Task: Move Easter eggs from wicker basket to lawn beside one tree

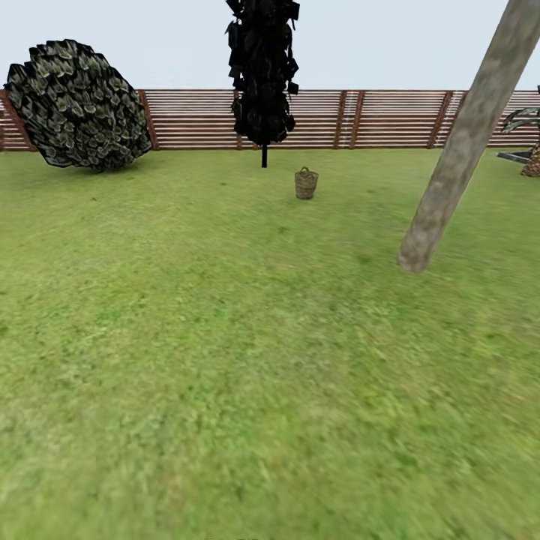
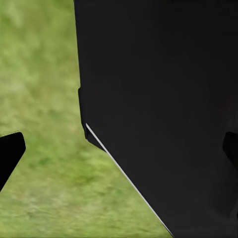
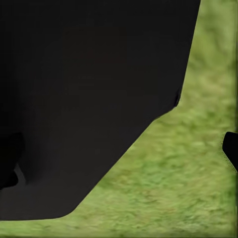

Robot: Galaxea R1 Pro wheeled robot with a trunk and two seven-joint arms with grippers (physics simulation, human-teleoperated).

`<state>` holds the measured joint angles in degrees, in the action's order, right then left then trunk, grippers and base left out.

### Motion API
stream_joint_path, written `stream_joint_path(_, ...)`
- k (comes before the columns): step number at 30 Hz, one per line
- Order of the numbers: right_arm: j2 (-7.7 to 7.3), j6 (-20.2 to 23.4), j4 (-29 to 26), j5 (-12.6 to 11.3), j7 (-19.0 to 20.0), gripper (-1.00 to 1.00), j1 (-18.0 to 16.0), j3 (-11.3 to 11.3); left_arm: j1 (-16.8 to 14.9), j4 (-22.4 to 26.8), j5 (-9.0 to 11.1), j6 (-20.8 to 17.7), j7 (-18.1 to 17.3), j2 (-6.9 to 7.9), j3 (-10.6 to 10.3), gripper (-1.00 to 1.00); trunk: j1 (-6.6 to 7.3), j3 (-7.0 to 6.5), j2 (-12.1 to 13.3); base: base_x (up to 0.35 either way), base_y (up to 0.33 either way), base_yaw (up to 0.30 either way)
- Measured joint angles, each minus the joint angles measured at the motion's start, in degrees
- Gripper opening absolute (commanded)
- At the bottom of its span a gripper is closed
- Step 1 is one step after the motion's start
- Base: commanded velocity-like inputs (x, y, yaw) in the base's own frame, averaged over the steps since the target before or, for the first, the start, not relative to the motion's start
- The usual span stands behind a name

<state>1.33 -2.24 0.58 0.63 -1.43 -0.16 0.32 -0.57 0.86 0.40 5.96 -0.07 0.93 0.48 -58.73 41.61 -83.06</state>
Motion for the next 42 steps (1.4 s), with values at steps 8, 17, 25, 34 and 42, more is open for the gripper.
stream_joint_path(8,0.07,0.01,0.16,0.04,0.0,1.0,0.0,0.01,0.19,-0.07,-0.13,4.44,-0.7,0.09,-0.08,1.0,0.0,0.36,0.0,0.0,0.006,0.262)
stream_joint_path(17,0.05,0.01,0.33,0.04,0.0,1.0,0.0,0.01,0.69,-0.19,-0.09,5.4,-3.93,0.11,-0.1,1.0,0.01,0.72,0.0,0.059,0.182,0.269)
stream_joint_path(25,-0.03,-0.06,0.09,-0.02,0.0,1.0,0.0,-0.06,0.73,-0.2,-0.18,5.49,-4.3,0.11,-0.15,1.0,0.02,0.84,0.0,0.12,0.271,0.261)
stream_joint_path(34,-0.25,-0.06,0.06,-0.27,0.02,1.0,0.0,-0.13,0.66,-0.19,-0.43,5.89,-4.38,0.06,-0.53,1.0,0.03,0.86,-0.01,0.245,0.232,0.056)
stream_joint_path(42,0.08,-0.02,-0.06,-0.02,0.06,1.0,0.0,0.15,0.65,-0.19,-0.45,6.75,-4.33,0.07,-0.59,1.0,0.04,0.85,-0.01,0.294,0.188,0.004)
